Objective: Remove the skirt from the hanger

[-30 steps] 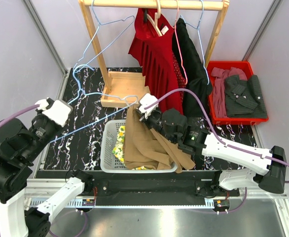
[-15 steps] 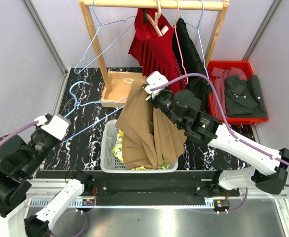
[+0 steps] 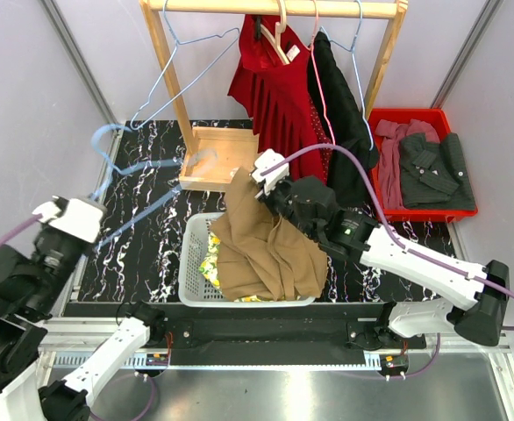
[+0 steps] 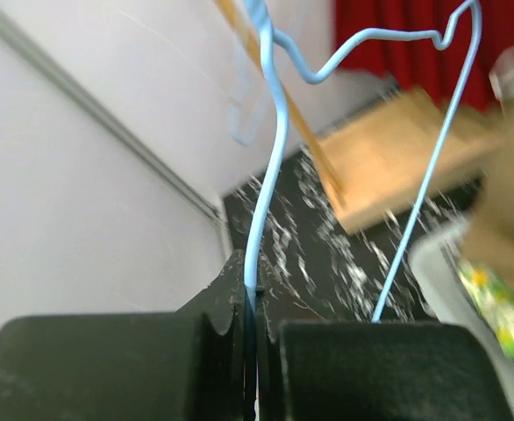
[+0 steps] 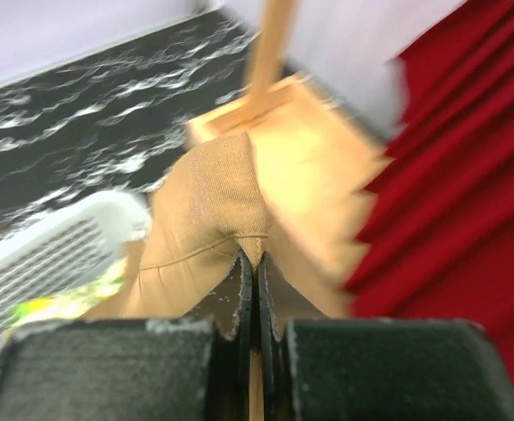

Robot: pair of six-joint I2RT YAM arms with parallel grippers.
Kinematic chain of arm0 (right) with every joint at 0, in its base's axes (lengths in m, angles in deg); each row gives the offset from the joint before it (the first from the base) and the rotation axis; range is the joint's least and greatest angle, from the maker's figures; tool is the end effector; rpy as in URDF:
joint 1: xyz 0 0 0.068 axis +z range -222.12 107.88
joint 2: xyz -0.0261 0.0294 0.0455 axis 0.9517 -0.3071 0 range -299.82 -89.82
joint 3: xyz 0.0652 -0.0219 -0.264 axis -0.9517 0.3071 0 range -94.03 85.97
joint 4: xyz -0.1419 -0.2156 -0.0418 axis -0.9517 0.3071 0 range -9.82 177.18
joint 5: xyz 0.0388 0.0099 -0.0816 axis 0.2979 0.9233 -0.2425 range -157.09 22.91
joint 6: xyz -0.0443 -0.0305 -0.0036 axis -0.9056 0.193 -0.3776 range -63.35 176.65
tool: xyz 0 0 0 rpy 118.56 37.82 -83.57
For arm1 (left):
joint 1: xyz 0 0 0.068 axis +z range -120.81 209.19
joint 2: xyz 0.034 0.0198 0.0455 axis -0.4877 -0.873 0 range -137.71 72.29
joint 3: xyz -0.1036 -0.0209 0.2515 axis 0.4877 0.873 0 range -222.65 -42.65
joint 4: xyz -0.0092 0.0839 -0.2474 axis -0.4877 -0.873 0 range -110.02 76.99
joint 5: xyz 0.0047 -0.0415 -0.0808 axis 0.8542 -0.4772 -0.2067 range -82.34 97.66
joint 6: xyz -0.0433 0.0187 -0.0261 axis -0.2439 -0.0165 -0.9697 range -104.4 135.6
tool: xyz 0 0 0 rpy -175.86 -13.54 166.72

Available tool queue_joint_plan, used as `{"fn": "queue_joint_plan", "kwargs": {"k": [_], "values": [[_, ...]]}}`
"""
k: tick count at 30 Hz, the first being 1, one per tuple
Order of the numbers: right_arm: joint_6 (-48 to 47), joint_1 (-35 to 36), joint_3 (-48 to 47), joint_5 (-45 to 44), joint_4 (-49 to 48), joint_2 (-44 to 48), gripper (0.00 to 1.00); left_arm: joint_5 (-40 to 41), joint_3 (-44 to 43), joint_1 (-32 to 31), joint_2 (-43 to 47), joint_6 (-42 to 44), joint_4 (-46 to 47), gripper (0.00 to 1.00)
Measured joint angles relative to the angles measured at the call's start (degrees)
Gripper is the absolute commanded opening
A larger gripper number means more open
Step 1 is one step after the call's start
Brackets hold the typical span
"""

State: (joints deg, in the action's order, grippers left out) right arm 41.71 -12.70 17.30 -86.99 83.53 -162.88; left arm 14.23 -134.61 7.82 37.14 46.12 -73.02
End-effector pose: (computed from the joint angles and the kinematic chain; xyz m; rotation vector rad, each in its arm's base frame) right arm 0.1622 0.2508 0.3926 -0.8133 1.4996 0.2834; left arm -0.0010 0.0046 0.4973 0.6330 1.5027 0.2158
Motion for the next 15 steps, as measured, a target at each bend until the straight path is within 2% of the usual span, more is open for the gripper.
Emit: {"fn": "queue_joint_plan", "kwargs": {"k": [3, 9, 12, 14, 15], "values": [[5.27, 1.38, 3.41, 3.5, -1.14, -1.49, 0.0, 3.17, -1.49, 0.0, -1.64, -1.62, 5.68, 0.0], [10.67, 14.03, 5.88, 7.61, -2.03, -11.61, 0.0, 5.9, -0.74, 0.0, -9.33, -6.54, 11.74, 0.0], [14.43, 15.52, 8.02, 11.23, -3.21, -14.03, 0.02, 7.54, -0.17, 0.0, -14.53, -8.35, 12.92, 0.0], [16.96, 15.15, 8.94, 13.6, -3.85, -15.74, 0.1, 8.52, -0.74, 0.0, -18.62, -9.46, 13.35, 0.0], [18.08, 14.99, 9.14, 14.53, -4.35, -16.81, 0.19, 9.07, -1.81, 0.0, -21.11, -9.94, 13.22, 0.0]]}}
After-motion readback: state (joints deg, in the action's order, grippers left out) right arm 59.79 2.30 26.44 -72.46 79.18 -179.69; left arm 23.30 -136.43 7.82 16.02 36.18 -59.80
